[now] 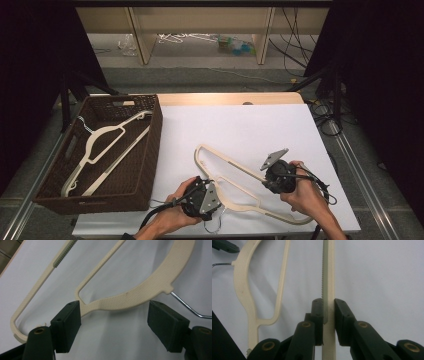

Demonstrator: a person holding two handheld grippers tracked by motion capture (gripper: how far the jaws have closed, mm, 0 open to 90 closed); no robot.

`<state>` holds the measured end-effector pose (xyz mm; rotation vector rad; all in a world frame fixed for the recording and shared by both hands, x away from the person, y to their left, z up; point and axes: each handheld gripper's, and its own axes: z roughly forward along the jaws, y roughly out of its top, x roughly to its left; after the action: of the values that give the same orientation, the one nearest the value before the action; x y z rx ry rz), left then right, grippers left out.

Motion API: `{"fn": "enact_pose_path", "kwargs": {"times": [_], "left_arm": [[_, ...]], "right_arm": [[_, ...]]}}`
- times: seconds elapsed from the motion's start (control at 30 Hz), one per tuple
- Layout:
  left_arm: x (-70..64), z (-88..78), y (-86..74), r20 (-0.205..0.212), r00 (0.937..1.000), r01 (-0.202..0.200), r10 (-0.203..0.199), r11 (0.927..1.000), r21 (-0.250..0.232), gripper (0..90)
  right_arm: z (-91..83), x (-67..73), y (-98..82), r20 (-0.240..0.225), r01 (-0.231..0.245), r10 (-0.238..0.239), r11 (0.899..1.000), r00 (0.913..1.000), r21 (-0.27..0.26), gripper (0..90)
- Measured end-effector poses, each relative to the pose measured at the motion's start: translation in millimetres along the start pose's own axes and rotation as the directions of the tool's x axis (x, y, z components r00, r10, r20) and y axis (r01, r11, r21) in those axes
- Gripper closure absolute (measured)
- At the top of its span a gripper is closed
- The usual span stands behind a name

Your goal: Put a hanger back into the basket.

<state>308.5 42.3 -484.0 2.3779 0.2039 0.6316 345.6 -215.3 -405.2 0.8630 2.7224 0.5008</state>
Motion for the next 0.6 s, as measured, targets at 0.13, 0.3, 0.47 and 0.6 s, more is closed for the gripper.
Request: {"fn": "enact_pose_path", "kwargs": {"times": [0.13,0.3,0.47,0.6], "left_arm": [[-1.2,2.0,2.9,0.004,0.9971,-0.076,0.076,0.9966,0.031,26.9],[-3.5,8.6,8.6,-0.05,0.9906,-0.126,0.128,0.9915,0.031,24.5],[-8.5,11.5,13.9,-0.074,0.9643,-0.254,0.254,0.9671,0.008,29.4],[-10.6,9.8,16.0,-0.039,0.9511,-0.307,0.306,0.9513,-0.024,36.0]], "right_arm": [[-0.9,-0.8,0.3,0.0,0.004,-0.004,1.0,1.0,-0.004,79.1],[-0.5,-2.0,0.3,-0.007,0.009,-0.009,1.0,0.9999,-0.01,79.1],[-0.7,-7.0,-3.2,-0.011,-0.006,0.006,1.0,0.9999,-0.003,79.0],[5.1,-11.3,-6.8,-0.036,-0.009,0.009,1.0,0.9993,0.001,79.0]]}}
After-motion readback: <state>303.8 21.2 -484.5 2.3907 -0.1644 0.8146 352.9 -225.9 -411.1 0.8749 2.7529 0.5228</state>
